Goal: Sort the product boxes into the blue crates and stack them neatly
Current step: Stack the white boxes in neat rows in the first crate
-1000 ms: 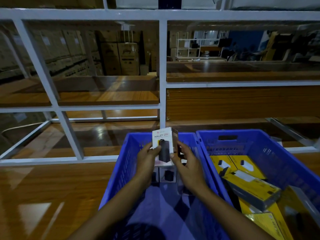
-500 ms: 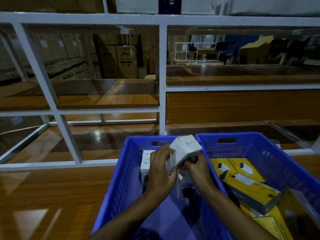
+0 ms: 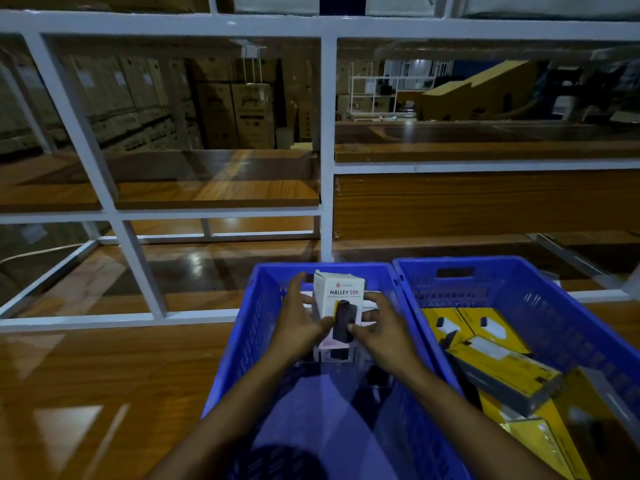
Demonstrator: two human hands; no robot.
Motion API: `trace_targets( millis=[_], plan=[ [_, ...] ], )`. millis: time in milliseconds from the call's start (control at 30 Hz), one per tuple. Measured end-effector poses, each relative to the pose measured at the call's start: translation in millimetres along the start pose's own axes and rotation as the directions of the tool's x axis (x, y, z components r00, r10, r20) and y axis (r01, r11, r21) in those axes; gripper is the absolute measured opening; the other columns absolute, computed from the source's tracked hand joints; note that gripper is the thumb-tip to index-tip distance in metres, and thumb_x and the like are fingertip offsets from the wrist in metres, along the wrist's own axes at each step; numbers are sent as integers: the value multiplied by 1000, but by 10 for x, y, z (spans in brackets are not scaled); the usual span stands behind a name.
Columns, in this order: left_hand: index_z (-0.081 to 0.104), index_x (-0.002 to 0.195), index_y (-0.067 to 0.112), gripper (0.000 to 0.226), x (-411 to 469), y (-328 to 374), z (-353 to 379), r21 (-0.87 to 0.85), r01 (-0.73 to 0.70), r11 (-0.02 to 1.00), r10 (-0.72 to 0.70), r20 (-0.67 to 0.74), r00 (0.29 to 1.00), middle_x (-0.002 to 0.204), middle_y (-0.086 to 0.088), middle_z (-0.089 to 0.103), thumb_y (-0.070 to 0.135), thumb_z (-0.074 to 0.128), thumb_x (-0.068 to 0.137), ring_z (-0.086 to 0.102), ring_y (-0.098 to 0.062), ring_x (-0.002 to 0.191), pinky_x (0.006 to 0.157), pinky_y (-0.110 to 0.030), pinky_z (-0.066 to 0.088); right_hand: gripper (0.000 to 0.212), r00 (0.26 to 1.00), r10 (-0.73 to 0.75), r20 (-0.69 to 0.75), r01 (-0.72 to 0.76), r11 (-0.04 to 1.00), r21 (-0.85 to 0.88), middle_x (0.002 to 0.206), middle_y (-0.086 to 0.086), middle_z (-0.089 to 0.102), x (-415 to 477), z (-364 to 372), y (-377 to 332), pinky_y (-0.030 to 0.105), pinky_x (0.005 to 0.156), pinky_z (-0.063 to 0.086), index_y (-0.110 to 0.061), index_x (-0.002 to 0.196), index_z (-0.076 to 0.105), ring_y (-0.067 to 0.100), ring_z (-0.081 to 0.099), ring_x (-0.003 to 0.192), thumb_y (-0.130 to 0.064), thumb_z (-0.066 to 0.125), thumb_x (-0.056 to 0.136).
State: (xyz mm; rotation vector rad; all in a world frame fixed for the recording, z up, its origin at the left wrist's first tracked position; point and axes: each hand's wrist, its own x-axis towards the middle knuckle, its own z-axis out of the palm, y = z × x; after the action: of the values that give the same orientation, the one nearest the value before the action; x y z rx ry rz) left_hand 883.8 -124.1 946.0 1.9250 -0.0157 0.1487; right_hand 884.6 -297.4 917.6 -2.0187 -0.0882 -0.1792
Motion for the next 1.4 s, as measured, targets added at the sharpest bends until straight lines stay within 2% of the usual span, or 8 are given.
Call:
trace_targets(
  millis=[100, 200, 333, 667, 933, 1067, 1200, 1400],
  plan=[
    [33, 130, 33, 83, 86, -145, 1, 82, 74, 994, -84, 116, 990, 115, -9, 60, -1, 78, 70, 64, -12, 92, 72, -34, 61, 52, 998, 15, 62, -7, 990, -140, 93, -7, 70, 2, 19, 45, 37, 69, 59, -30, 121, 52, 10, 69, 78, -13, 75, 78],
    [33, 125, 26, 83, 172, -294, 28, 263, 118, 958, -166, 170, 971, 120, -8, 58, 4, 82, 61, 62, -23, 104, 78, -43, 61, 41, 993, 55, 106, -31, 977, -213, 94, -4, 72, 3, 27, 65, 34, 70, 59, -28, 108, 58, 9, 68, 75, -7, 74, 77],
    [30, 127, 22, 82, 174, -403, 121, 426, 114, 897, -198, 157, 968, 121, -9, 54, 14, 80, 63, 57, -31, 110, 83, -42, 57, 57, 973, 70, 221, 1, 953, -303, 106, 2, 74, -13, 13, 60, 28, 67, 55, -21, 130, 56, 17, 69, 90, -4, 69, 77],
    [35, 117, 7, 64, 109, -653, 409, 444, 81, 893, -117, 54, 992, 111, -12, 63, 2, 75, 68, 64, -31, 101, 76, -42, 57, 33, 974, 144, 177, -55, 901, -431, 116, 15, 68, 52, -6, 102, 44, 87, 56, -2, 117, 65, 32, 64, 107, 3, 58, 85],
    [52, 105, 12, 54, 113, -947, 528, 382, 203, 902, -253, 86, 964, 104, -7, 66, 2, 68, 54, 64, -27, 99, 78, -40, 59, 58, 877, 308, 369, 115, 611, -783, 140, 12, 32, 4, 39, 144, 44, 110, 38, -20, 143, 45, 38, 32, 132, -7, 57, 88],
    [55, 76, 3, 32, 140, -984, 487, 231, 348, 909, -377, 96, 921, 74, -17, 64, -9, 58, 47, 63, -27, 64, 50, -32, 49, 60, 860, 337, 384, 136, 572, -809, 142, 14, 33, -20, 44, 121, 45, 109, 36, -20, 147, 40, 40, 31, 133, -10, 55, 90],
    [58, 70, -3, 24, 107, -823, 355, 313, 370, 875, -437, 179, 882, 49, -16, 50, -19, 55, 53, 49, -20, 41, 48, -32, 42, 68, 855, 358, 375, 98, 598, -795, 147, 16, 31, -40, 8, 129, 45, 111, 37, -23, 152, 30, 41, 32, 136, -14, 55, 90],
    [66, 92, -4, 22, 75, -564, 124, 551, 201, 810, -356, 189, 915, 102, -21, 70, 1, 71, 71, 68, -32, 95, 65, -35, 50, 81, 922, 220, 317, 62, 727, -684, 148, 15, 33, -94, -27, 68, 40, 99, 44, -25, 157, 16, 38, 44, 130, -7, 53, 88]
  ],
)
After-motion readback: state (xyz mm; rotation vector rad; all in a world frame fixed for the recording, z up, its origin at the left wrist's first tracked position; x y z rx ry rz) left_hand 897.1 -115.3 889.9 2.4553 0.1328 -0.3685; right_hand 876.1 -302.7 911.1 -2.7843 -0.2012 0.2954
